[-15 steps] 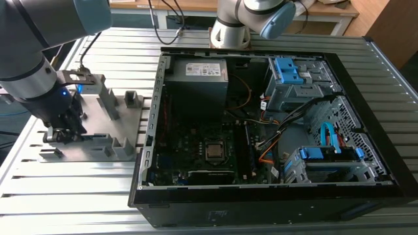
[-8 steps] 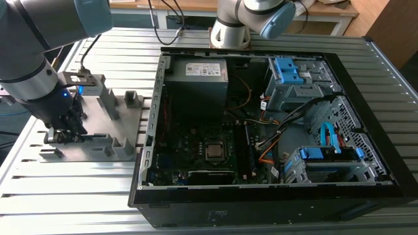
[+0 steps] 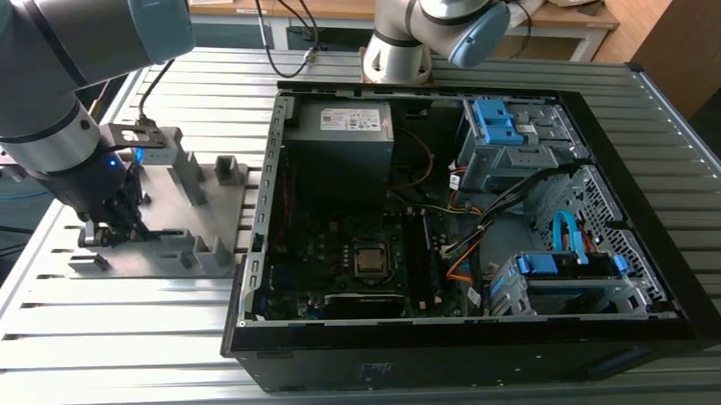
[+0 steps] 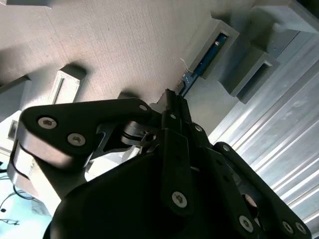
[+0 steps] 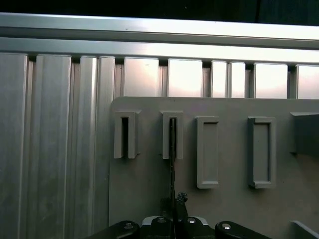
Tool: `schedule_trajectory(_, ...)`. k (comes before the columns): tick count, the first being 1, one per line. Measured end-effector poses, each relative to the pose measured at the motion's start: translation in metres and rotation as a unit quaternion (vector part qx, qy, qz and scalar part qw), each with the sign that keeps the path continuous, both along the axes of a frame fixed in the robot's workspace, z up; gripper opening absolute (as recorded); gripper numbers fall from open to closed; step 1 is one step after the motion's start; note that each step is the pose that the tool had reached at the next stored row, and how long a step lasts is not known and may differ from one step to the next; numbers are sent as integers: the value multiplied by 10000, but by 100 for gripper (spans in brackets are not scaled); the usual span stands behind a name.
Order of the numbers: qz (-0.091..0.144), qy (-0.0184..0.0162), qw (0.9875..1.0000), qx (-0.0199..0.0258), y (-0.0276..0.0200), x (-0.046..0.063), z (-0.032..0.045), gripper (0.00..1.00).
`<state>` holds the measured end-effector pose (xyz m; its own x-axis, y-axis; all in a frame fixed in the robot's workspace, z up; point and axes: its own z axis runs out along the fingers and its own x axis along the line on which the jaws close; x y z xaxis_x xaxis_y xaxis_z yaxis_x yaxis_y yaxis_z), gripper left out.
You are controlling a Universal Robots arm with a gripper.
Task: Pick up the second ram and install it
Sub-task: 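Pick up the second ram and move it above second insertion slot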
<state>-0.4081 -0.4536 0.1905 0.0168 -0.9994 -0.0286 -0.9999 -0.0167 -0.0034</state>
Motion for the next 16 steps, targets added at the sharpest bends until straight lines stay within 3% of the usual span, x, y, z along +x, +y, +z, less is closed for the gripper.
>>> schedule_trajectory(16, 0, 1, 10000, 12, -1, -1, 10, 14)
